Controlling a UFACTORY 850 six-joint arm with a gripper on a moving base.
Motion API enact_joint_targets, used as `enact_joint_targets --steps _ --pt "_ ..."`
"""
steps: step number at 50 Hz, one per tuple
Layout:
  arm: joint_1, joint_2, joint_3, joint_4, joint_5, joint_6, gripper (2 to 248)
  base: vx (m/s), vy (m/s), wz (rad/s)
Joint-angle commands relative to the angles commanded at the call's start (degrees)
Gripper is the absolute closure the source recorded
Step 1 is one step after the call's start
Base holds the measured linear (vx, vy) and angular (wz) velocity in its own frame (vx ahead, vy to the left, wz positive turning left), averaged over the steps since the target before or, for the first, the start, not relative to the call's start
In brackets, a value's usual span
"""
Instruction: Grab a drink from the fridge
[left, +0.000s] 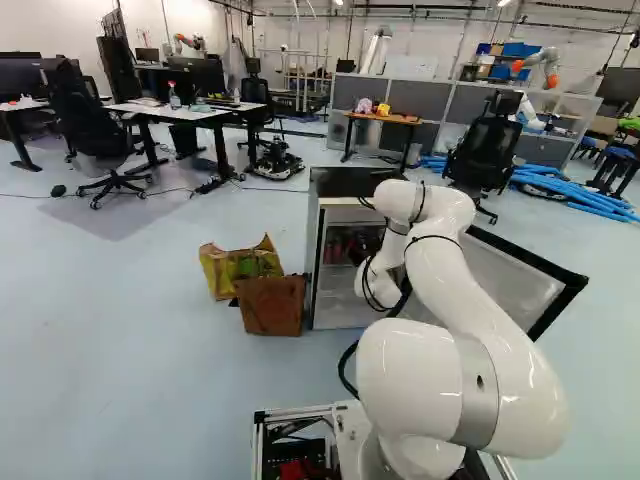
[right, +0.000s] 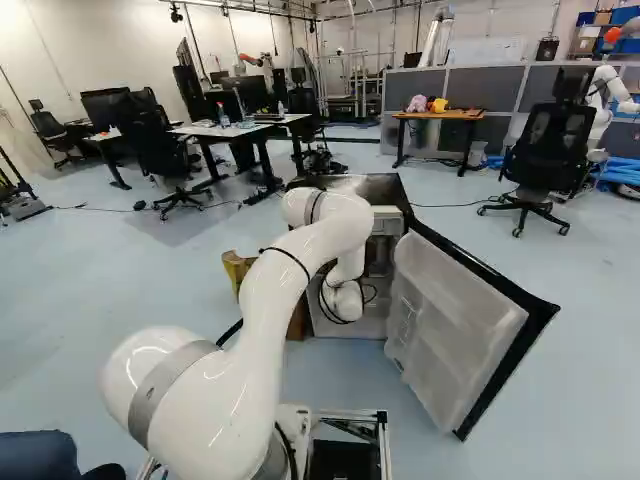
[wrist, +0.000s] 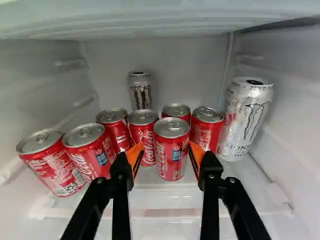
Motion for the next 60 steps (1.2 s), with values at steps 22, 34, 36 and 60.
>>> enact_joint_targets --steps 22,34,36,60 --pt "-0.3 -1.2 -2.3 0.0 0.0 0.0 105 0.0 0.0 0.0" --pt "-0.3 -1.2 -2.3 0.0 0.0 0.0 105 0.0 0.0 0.0" --pt "-0.3 -1.2 -2.3 0.0 0.0 0.0 105 0.0 0.0 0.0" --pt "-0.3 -1.1 -2.1 0.0 0.0 0.0 158 0.0 0.0 0.0"
